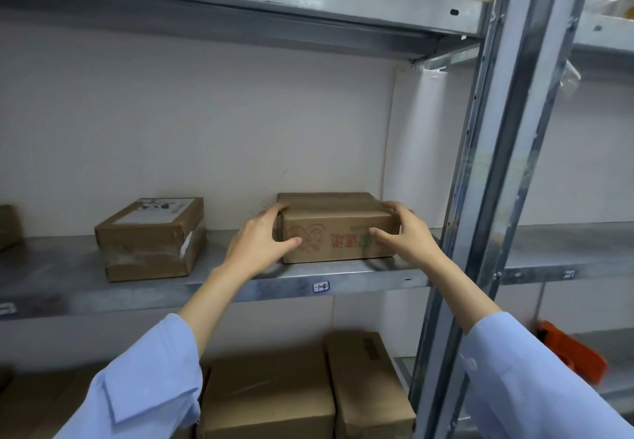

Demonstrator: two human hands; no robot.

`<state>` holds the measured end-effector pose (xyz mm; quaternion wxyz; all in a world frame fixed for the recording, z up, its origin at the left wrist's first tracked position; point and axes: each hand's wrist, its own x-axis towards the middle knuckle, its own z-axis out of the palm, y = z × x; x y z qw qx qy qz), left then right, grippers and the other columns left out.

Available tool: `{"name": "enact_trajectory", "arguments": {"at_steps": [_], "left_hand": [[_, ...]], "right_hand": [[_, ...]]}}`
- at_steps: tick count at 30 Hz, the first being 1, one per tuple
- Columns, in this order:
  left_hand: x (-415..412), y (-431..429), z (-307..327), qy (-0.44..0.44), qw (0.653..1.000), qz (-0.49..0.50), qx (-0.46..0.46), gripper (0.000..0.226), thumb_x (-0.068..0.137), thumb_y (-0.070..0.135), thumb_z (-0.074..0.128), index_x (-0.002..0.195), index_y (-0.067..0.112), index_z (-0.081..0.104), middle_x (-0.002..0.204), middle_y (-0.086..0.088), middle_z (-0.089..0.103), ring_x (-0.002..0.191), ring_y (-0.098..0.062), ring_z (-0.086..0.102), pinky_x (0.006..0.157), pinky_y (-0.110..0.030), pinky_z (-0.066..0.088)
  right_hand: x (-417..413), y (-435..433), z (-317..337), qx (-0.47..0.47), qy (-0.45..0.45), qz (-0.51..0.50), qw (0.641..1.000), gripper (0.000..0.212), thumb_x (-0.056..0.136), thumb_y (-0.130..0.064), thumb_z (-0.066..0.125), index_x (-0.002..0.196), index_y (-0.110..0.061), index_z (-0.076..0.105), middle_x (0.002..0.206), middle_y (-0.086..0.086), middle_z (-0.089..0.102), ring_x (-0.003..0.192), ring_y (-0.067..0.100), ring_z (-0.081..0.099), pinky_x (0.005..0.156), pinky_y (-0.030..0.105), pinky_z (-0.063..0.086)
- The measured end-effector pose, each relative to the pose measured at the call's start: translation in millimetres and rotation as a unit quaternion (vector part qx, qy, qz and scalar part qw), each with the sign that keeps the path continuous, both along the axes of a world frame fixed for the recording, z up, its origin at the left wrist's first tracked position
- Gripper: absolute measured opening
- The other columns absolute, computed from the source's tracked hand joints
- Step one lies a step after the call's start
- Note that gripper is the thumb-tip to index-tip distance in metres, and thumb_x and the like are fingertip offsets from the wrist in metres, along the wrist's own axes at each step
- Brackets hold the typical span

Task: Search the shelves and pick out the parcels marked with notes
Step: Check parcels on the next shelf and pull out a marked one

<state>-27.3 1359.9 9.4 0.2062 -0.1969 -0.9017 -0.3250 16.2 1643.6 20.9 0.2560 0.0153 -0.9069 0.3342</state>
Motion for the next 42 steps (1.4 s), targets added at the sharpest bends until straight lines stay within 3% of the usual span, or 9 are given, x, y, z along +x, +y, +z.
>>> {"name": "enact_trajectory", "arguments": {"at_steps": [6,14,16,19,21,24,33,38,42], "left_hand": [[2.4,8.3,-3.9,-0.006,0.994,-0.038,0.099,0.068,0.078,0.028,0.079,0.138,0.021,0.049,0.134,-0.002,0.059,0.120,-0.021,0.054,0.093,-0.023,0.038],[8.8,4.2,-3.4,0.004,0.985,-0.062,0.162,0.062,0.077,0.034,0.081,0.131,0.020,0.055,0.131,0.004,0.060,0.116,-0.019,0.058,0.102,-0.035,0.046],[11.2,3.9,-1.6,0.015,0.981,-0.061,0.182,0.055,0.079,0.037,0.078,0.127,0.019,0.057,0.131,0.005,0.059,0.120,-0.014,0.054,0.103,-0.027,0.042],[15.4,4.7,3.7,0.039,0.976,-0.050,0.209,0.041,0.083,0.028,0.076,0.118,0.013,0.059,0.126,0.001,0.061,0.115,-0.009,0.051,0.084,0.000,0.034],[16.7,3.3,6.9,0.047,0.972,-0.055,0.224,0.039,0.082,0.021,0.077,0.115,0.011,0.059,0.123,0.000,0.062,0.112,-0.011,0.053,0.081,-0.002,0.038],[17.5,-1.6,8.4,0.059,0.974,-0.059,0.211,0.047,0.078,0.020,0.080,0.119,0.017,0.056,0.125,0.003,0.059,0.115,-0.011,0.053,0.097,-0.027,0.044],[24.3,-3.9,8.9,0.030,0.971,-0.071,0.225,0.105,0.069,0.013,0.086,0.150,0.031,0.023,0.151,0.005,0.039,0.136,-0.018,0.041,0.106,-0.049,0.045],[21.3,-5.6,9.6,0.012,0.966,-0.082,0.245,0.113,0.070,0.014,0.086,0.153,0.037,0.015,0.151,0.000,0.039,0.132,-0.023,0.046,0.106,-0.049,0.045],[25.4,-2.7,10.0,0.023,0.961,-0.092,0.259,0.103,0.074,0.013,0.084,0.154,0.031,0.022,0.136,0.002,0.038,0.125,-0.015,0.047,0.090,-0.019,0.047]], "right_hand": [[3.6,3.7,0.0,-0.015,-0.016,0.034,0.999,0.060,0.090,-0.027,0.069,0.143,-0.016,0.043,0.138,0.003,0.055,0.123,0.019,0.052,0.102,0.037,0.046],[10.6,-2.6,0.2,-0.059,0.029,0.039,0.997,0.054,0.091,-0.035,0.068,0.138,-0.016,0.050,0.138,-0.004,0.055,0.129,0.010,0.048,0.101,0.025,0.040],[13.0,-6.1,3.0,-0.083,0.043,0.046,0.994,0.046,0.092,-0.035,0.066,0.133,-0.017,0.053,0.136,-0.006,0.056,0.128,0.008,0.048,0.097,0.022,0.039],[16.2,-9.0,7.1,-0.114,0.071,0.043,0.990,0.032,0.091,-0.030,0.067,0.119,-0.019,0.058,0.123,-0.008,0.060,0.121,0.011,0.052,0.093,0.026,0.044],[17.9,-9.4,9.5,-0.125,0.080,0.042,0.988,0.028,0.089,-0.027,0.070,0.113,-0.018,0.058,0.118,-0.008,0.060,0.114,0.010,0.053,0.095,0.030,0.046],[21.0,-10.3,11.7,-0.113,0.086,0.051,0.989,0.038,0.087,-0.025,0.073,0.119,-0.017,0.056,0.121,-0.007,0.058,0.116,0.011,0.051,0.094,0.027,0.044],[23.2,-14.1,12.2,-0.069,0.085,0.084,0.990,0.096,0.076,-0.013,0.082,0.151,-0.027,0.024,0.149,-0.012,0.035,0.133,0.012,0.038,0.109,0.036,0.040],[19.7,-10.8,12.0,-0.089,0.086,0.079,0.989,0.116,0.072,-0.013,0.085,0.155,-0.034,0.007,0.146,-0.002,0.037,0.134,0.021,0.041,0.110,0.047,0.041],[19.1,-9.1,9.9,-0.096,0.080,0.066,0.990,0.111,0.073,-0.021,0.086,0.154,-0.035,0.011,0.128,0.000,0.036,0.121,0.022,0.047,0.106,0.043,0.045]]}}
